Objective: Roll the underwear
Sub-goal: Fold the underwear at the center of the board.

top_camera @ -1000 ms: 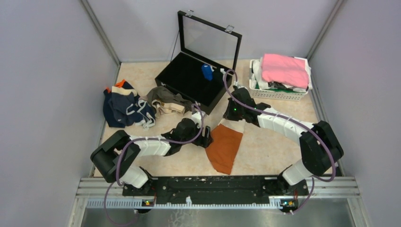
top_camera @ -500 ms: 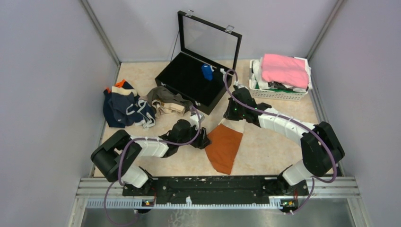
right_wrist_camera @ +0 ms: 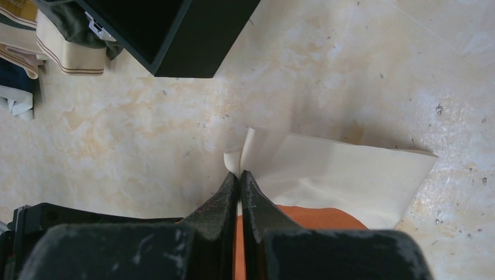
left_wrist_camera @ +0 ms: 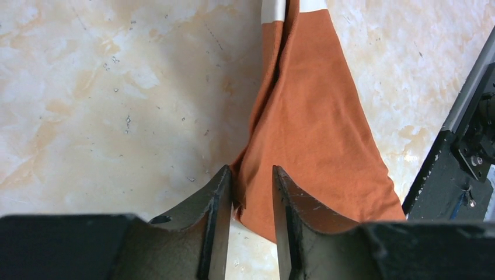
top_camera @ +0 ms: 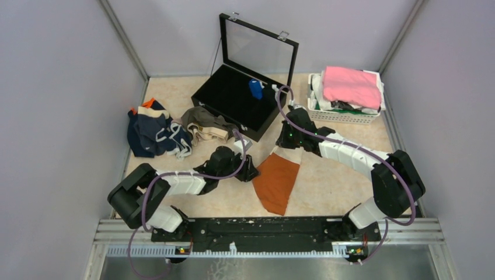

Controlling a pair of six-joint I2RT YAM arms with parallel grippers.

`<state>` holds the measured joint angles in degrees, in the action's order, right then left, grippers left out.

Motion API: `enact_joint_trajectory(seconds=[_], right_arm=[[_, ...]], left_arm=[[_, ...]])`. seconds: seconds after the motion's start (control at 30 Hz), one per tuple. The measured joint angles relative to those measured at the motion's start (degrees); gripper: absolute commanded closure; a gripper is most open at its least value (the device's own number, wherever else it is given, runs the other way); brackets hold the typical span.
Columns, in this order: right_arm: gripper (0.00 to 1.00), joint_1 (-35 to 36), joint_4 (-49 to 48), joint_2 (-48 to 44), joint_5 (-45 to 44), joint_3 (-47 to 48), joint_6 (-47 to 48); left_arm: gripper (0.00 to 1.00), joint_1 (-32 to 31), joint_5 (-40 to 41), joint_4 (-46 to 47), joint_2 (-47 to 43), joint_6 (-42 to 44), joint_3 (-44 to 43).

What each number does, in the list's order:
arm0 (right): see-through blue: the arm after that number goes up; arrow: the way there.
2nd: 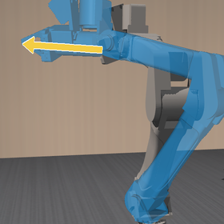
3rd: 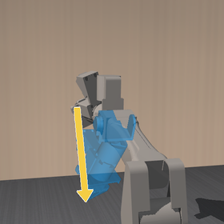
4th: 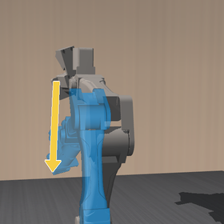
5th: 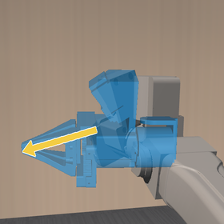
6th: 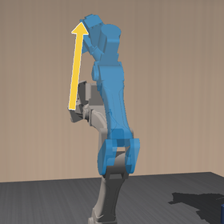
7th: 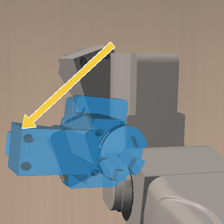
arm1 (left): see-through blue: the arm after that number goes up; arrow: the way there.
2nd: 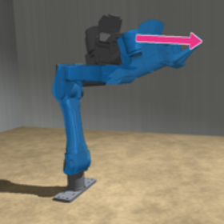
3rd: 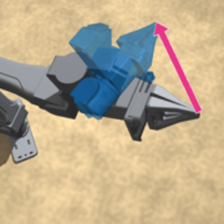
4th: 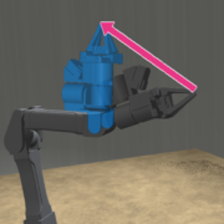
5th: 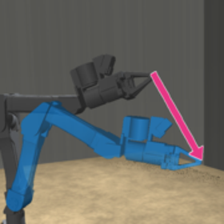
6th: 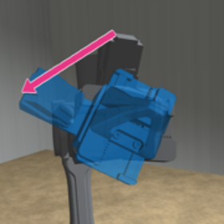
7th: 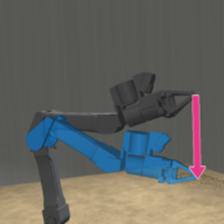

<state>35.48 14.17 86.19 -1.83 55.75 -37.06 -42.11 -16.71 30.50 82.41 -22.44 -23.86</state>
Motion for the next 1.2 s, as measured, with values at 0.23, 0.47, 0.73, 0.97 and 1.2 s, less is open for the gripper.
enact_joint_trajectory(seconds=[0.23,0.47,0.73,0.97,1.2], right_arm=[[1.00,0.00,0.00,0.00,0.00,0.00,0.00],[1.00,0.00,0.02,0.00,-0.13,0.00,-0.02],[1.00,-1.36,-0.33,0.28,0.42,0.00,-1.66],[1.00,-4.66,-4.00,5.05,3.23,0.87,-3.65],[1.00,-5.35,-8.74,11.47,6.25,2.80,-6.10]], left_arm=[[0.79,0.09,-0.66,0.35,-0.20,-0.11,0.02],[1.00,0.09,-1.99,0.31,-0.13,0.13,0.02],[1.00,0.09,5.31,-9.01,-1.97,1.44,-3.34],[1.00,0.09,16.02,-20.22,-3.10,5.31,-12.48],[1.00,-0.35,20.90,-25.40,-1.51,7.76,-14.75]])
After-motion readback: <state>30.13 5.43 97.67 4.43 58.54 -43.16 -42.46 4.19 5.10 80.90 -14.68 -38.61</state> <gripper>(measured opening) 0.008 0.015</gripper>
